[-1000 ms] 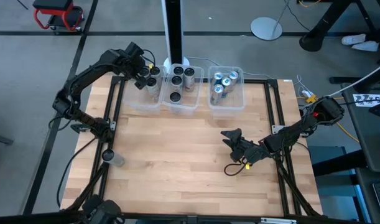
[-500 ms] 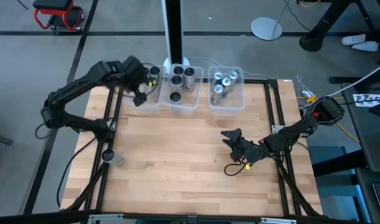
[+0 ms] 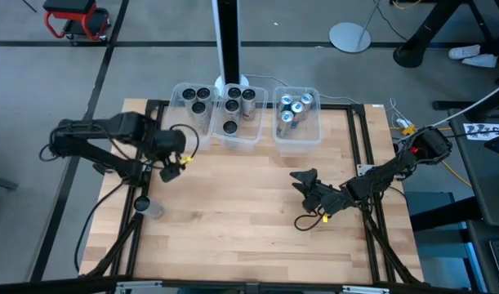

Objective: Sort soda cans
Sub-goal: Put the white-yellow soda can into the left transparent bin

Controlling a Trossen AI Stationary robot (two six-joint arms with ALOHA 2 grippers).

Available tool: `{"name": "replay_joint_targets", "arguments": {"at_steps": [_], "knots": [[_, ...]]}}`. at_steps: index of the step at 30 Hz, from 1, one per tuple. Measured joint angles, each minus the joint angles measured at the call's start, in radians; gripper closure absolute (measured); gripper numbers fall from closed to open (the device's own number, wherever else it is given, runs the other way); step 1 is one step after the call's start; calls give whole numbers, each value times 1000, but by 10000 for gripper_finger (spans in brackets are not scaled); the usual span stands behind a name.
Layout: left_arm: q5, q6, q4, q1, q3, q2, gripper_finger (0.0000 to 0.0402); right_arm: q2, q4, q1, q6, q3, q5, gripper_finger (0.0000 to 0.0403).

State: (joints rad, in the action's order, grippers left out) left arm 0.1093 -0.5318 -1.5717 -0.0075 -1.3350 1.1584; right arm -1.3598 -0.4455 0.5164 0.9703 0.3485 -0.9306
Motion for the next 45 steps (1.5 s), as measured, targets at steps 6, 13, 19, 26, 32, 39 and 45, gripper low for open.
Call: {"name": "replay_joint_targets", "arguments": {"at_steps": [6,13,19,26,32,39,45], "knots": [[-3,-157,0,-199,2,2,54,0,0,0,2,0,0,55],[-4,-234,1,-376,20,4,54,0,0,0,5,0,0,55],[-6,-393,1,-471,21,4,54,0,0,0,28,0,-11,55],[-8,-555,0,-619,42,3,54,0,0,0,31,0,-45,55],[-56,-682,1,-730,142,4,54,0,-1,0,31,0,-45,55],[-84,-806,0,-827,185,3,54,0,-3,0,31,0,-45,55],[-82,-854,3,-872,234,0,54,0,-3,0,30,0,-45,55]]}}
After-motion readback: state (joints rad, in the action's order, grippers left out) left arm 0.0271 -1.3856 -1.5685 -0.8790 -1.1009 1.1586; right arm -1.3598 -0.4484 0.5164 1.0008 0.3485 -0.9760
